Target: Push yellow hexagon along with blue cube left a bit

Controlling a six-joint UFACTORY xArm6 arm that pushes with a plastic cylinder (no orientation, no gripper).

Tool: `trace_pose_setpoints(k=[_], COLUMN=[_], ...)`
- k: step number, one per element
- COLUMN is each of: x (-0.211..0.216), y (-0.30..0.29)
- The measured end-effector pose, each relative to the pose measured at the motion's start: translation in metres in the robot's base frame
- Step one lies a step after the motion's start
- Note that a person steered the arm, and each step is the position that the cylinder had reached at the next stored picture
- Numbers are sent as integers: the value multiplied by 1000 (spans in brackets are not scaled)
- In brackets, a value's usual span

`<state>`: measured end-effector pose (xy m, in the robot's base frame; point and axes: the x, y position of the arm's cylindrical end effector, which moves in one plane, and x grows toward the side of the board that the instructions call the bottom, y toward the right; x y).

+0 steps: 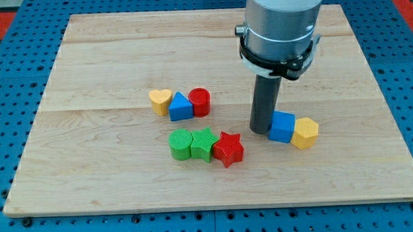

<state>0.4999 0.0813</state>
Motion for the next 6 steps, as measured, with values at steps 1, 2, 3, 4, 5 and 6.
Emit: trace_pose_setpoints(k=[1, 2, 3, 4, 5, 6], x=[-38, -42, -14, 16, 20, -4], y=[14, 62, 103, 97, 47, 15])
